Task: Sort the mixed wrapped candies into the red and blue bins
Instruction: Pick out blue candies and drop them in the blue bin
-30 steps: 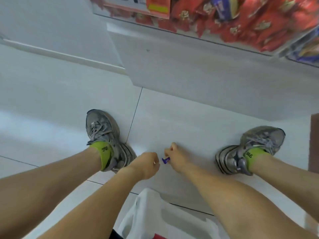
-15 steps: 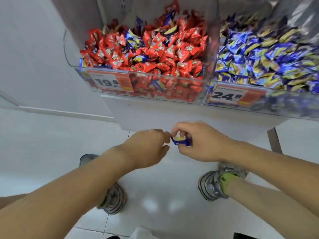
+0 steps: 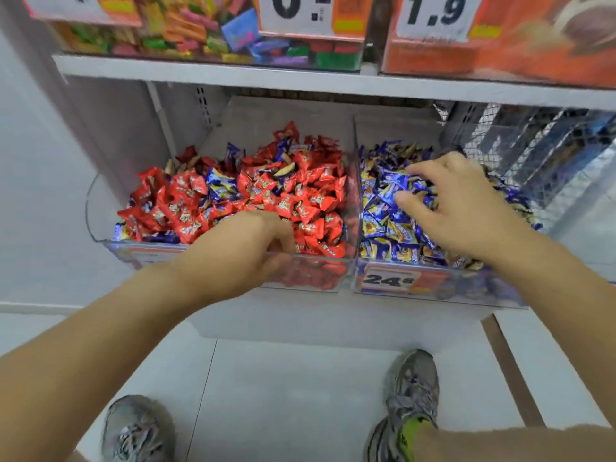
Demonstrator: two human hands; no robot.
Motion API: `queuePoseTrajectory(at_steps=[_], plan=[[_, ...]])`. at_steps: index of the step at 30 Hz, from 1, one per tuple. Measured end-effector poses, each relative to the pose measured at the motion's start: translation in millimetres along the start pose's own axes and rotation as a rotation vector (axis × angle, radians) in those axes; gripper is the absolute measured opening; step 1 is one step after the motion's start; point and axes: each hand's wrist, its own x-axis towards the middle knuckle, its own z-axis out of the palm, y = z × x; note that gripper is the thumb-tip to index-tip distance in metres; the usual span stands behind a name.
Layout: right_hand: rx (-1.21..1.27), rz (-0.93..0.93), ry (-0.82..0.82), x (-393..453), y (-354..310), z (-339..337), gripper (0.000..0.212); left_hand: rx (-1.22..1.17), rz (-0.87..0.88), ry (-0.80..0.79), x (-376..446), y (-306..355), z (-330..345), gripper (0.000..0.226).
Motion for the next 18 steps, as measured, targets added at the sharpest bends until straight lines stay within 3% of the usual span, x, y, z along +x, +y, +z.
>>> queuePoseTrajectory(at_steps=[2,4,6,8,11,13,16,18], plan=[[0.067,-0.051,0.140,8.6,-15.4,0.6,0.034,-0.134,-0.043,0.026,5.3,-4.0,-10.2,0.006],[0.175,-0.207,0.259,18.6,-46.6,5.6,0.019,-0.170,-0.110,0.228,10.3,-12.4,-19.9,0.009],[0.245,-0.362,0.206,29.5,-78.3,18.1,0.018,-0.057,-0.178,0.358,16.3,-29.8,-27.0,0.012],[0.258,-0.446,0.051,43.6,-103.5,37.6,0.022,0.117,-0.263,0.283,18.6,-53.5,-25.1,0.029],[0.275,-0.454,-0.078,75.8,-128.9,57.3,0.027,0.294,-0.348,0.045,17.8,-77.1,-17.1,0.056],[0.264,-0.435,-0.132,100.3,-145.8,65.0,0.032,0.236,-0.398,-0.043,18.4,-84.9,-18.7,0.066],[0.183,-0.433,-0.254,127.8,-168.0,78.9,0.053,0.124,-0.362,0.026,19.8,-100.2,-24.7,0.058],[0.135,-0.420,-0.382,135.7,-177.4,89.3,0.061,0.009,-0.360,0.026,19.8,-112.4,-32.1,0.068]])
